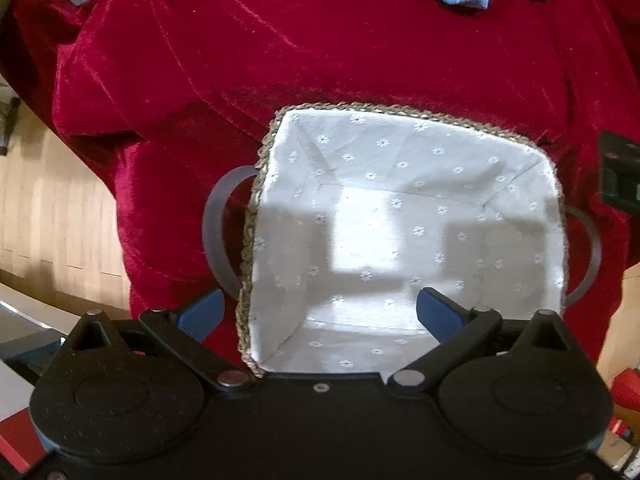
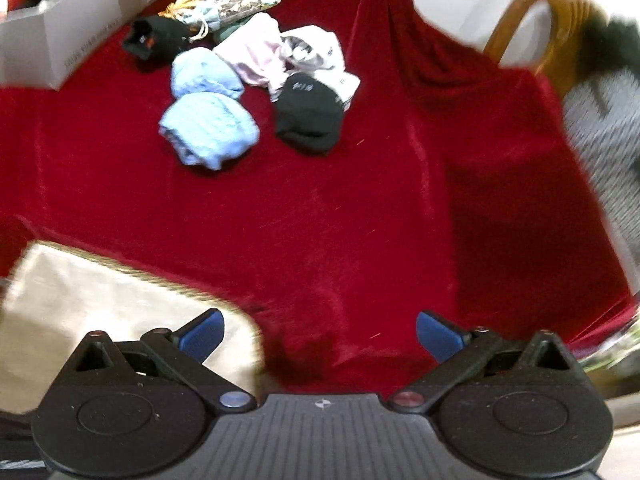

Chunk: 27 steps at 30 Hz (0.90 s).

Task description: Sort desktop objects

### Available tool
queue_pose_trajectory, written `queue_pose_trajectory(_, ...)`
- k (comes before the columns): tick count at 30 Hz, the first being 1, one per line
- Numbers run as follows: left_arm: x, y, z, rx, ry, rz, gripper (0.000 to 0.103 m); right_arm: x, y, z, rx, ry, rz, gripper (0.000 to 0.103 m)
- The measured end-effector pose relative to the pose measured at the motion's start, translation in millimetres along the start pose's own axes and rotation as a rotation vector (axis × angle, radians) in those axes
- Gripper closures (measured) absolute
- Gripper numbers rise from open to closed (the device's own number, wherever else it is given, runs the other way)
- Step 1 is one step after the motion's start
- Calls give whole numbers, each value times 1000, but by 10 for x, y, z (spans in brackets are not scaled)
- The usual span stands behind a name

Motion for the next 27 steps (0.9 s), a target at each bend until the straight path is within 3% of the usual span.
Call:
queue_pose_trajectory(3,1,-53,-42,22,9,-6,4,34,-83,-9,50,25,-26,1)
queue_pose_trajectory(5,10,-104,-73,31,21,1,4,79,-140,-12,80,-69,16,2)
queue_pose_trajectory(8,36,-227,-131,48,70,-10,14,201,-266,-51,129,-191,66,3)
queue_pose_trajectory(12,112,-494,-241,100,126,-6,15,456,-556,-140,260,-222,89,2)
queue_pose_trajectory(14,166,-669,-301,150,108,5,15,559,-686,-124,293,-305,135,2)
queue_pose_trajectory(17,260,-930,-396,243,78,36,12,696,-862,69,268,-468,252,2)
queue_pose_trajectory(20,397,-1136,-441,264,105,77,12,806,-996,346,230,-554,316,4)
queue_pose_trajectory(24,662,-1334,-465,282,159,130,13,879,-1152,737,199,-531,374,4)
queue_pose_trajectory(27,892,-1467,-412,292,193,197,13,905,-1212,968,165,-561,394,5)
Point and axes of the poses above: each gripper's, at about its wrist camera, not at the fingertips, and z roughly the way its jaws point, x to its right, y to its underside, the point moved 9 cm from there along z, roughly the way its jaws point, and after that the axes turned 11 degrees about -z, right-handed, at the moved point
